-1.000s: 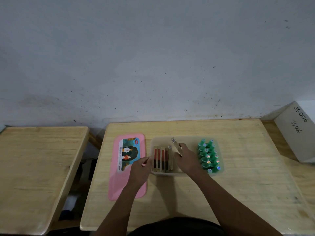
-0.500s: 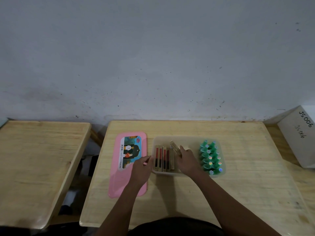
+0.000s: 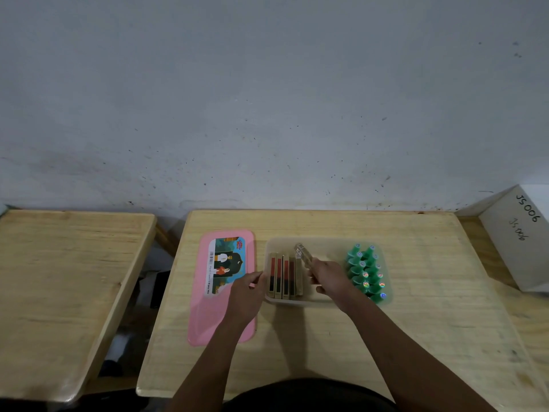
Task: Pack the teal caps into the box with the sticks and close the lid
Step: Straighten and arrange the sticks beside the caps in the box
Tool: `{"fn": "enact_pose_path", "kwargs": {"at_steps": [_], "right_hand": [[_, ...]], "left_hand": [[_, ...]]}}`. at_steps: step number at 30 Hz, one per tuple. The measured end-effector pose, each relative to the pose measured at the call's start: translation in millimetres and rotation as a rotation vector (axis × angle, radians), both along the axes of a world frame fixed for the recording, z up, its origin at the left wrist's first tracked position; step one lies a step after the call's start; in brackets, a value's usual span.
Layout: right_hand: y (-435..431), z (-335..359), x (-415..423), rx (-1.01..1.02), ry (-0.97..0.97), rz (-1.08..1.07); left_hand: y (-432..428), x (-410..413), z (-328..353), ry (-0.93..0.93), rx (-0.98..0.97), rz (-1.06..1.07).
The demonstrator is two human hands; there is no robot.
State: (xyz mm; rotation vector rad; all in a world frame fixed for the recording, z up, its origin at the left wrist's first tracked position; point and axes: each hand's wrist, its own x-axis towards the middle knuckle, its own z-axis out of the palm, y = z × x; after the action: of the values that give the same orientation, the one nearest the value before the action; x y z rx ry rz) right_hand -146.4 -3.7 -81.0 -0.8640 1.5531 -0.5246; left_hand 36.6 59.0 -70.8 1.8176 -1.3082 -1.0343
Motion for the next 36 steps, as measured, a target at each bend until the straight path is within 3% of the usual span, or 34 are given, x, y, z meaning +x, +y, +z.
{"fn": "enact_pose_path", "kwargs": {"at_steps": [6, 18, 22, 27, 33, 36], "right_hand": [[-0.8, 7.8, -3.8, 0.152, -0.279, -0.098], [1.3, 6.6, -6.0, 0.164, -0.392, -0.124], [2.0, 8.7, -2.1, 0.121, -0.311, -0.088], [3.2, 3.5, 6.4, -0.030, 0.049, 0.093], [2.4, -8.8, 17.3, -0.180, 0.335, 0.331], [3.4, -16.3, 18.7, -0.198, 0.373, 0.301]], "left_hand": [[-0.5, 0.1, -2.5, 0.005, -0.002, -0.004], [-1.0, -0.6, -1.9, 0.012, 0.003, 0.007], [-0.8, -0.2, -3.1, 0.035, 0.012, 0.016], [-2.2, 2.0, -10.8, 0.023, 0.016, 0.008], [-2.9, 4.5, -16.0, -0.006, 0.021, -0.012], [-3.3, 3.8, -14.2, -0.009, 0.020, -0.011]]}}
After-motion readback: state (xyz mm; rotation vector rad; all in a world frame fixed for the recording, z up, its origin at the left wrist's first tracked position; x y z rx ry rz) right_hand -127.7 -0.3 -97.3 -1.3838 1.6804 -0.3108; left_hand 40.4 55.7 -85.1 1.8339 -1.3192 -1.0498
